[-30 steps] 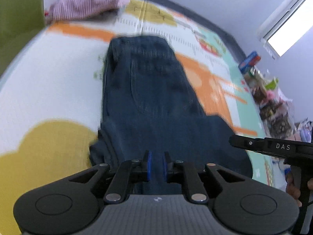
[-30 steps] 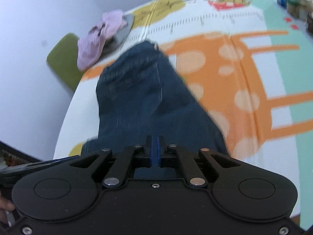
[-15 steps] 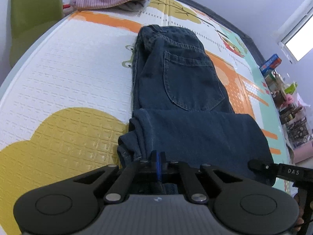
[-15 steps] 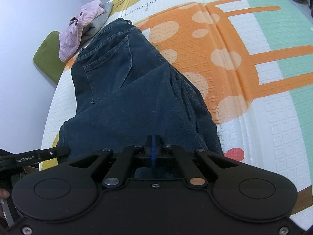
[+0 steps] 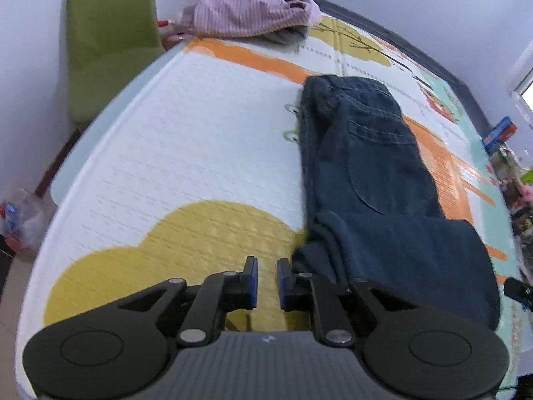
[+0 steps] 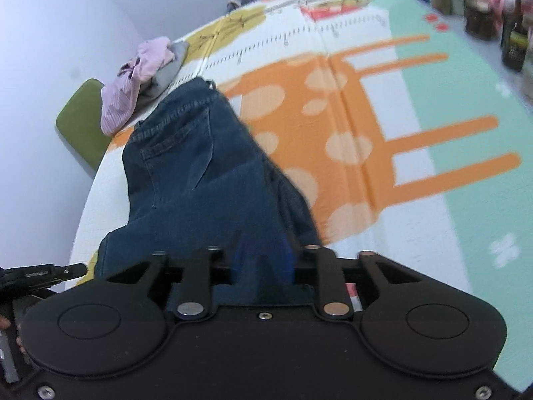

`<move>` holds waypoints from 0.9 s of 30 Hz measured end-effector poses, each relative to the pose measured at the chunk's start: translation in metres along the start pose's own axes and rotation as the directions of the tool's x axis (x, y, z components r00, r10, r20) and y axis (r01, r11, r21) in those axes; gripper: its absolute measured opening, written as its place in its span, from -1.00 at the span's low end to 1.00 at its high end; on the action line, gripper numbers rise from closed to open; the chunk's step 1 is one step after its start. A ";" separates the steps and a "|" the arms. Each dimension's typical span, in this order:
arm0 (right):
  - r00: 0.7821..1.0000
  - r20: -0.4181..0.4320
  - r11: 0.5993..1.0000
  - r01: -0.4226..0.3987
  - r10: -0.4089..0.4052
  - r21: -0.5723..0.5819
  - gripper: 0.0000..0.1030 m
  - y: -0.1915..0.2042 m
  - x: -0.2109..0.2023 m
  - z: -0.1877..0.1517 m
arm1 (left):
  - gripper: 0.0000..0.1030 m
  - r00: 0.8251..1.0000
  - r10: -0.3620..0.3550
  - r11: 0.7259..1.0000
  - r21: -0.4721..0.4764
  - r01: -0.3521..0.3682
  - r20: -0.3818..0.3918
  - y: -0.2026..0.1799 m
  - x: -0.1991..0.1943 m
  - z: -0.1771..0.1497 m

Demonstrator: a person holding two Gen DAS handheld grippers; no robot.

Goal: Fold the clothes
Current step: 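Lift the jeans edge with both grippers, bringing the tools together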

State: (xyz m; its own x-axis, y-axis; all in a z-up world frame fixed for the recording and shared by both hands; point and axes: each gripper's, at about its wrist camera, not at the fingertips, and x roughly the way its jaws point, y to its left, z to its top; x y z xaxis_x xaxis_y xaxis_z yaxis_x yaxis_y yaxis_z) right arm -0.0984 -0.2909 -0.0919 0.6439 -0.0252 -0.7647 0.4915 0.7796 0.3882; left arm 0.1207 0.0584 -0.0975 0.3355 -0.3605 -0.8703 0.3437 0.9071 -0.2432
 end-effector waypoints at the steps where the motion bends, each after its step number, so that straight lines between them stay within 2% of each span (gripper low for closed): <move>1: 1.000 0.010 1.000 0.011 -0.011 -0.011 -0.26 -0.002 -0.004 0.000 | -0.40 1.000 -0.004 1.000 0.006 0.004 -0.007 -0.002 0.000 -0.002; 3: 1.000 0.013 0.999 0.024 -0.024 -0.030 -0.18 -0.006 -0.011 0.000 | -0.13 1.000 -0.023 0.999 0.030 0.023 -0.013 -0.005 -0.003 -0.007; 7: 0.999 0.009 0.997 0.033 -0.033 -0.070 -0.03 -0.014 -0.020 -0.007 | 0.02 0.998 -0.061 0.991 0.117 0.061 -0.010 -0.017 -0.011 -0.017; 10: 0.999 0.006 0.992 0.036 -0.035 -0.124 0.11 -0.015 -0.026 -0.017 | 0.12 0.997 -0.080 0.971 0.225 0.080 -0.009 -0.029 -0.018 -0.029; 14: 0.999 0.009 0.956 0.052 -0.052 -0.289 0.24 0.002 -0.036 -0.030 | 0.19 0.996 -0.086 0.903 0.420 0.085 -0.017 -0.054 -0.026 -0.047; 16: 0.997 0.030 0.913 0.073 -0.066 -0.402 0.27 0.015 -0.040 -0.038 | 0.31 0.997 -0.080 0.841 0.538 0.062 0.011 -0.068 -0.031 -0.058; 17: 0.996 0.043 0.879 0.085 -0.073 -0.469 0.31 0.023 -0.042 -0.043 | 0.31 0.997 -0.073 0.809 0.586 0.043 0.027 -0.074 -0.032 -0.063; 19: 0.995 0.060 0.800 0.102 -0.083 -0.591 0.34 0.039 -0.044 -0.052 | 0.36 0.997 -0.053 0.723 0.691 -0.005 0.062 -0.090 -0.034 -0.074; 20: 0.994 0.067 0.741 0.109 -0.086 -0.662 0.36 0.048 -0.044 -0.058 | 0.37 0.996 -0.049 0.684 0.729 -0.024 0.079 -0.096 -0.035 -0.080; 22: 0.994 0.069 0.612 0.105 -0.082 -0.784 0.39 0.064 -0.041 -0.072 | 0.46 0.994 -0.055 0.609 0.792 -0.045 0.098 -0.108 -0.036 -0.090; 24: 0.995 0.061 0.466 0.092 -0.081 -0.880 0.41 0.080 -0.036 -0.087 | 0.47 0.992 -0.063 0.533 0.844 -0.062 0.112 -0.118 -0.038 -0.101; 27: 0.996 0.033 0.257 0.053 -0.079 -0.965 0.41 0.096 -0.024 -0.111 | 0.53 0.986 -0.067 0.373 0.920 -0.116 0.152 -0.133 -0.032 -0.126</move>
State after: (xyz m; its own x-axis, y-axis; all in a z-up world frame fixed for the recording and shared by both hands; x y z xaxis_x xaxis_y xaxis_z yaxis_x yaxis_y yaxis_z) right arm -0.1320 -0.1458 -0.0932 0.6226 -0.1073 -0.7752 -0.4058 0.8027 -0.4370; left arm -0.0465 -0.0233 -0.0914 0.4408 -0.4492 -0.7771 0.8967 0.1802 0.4044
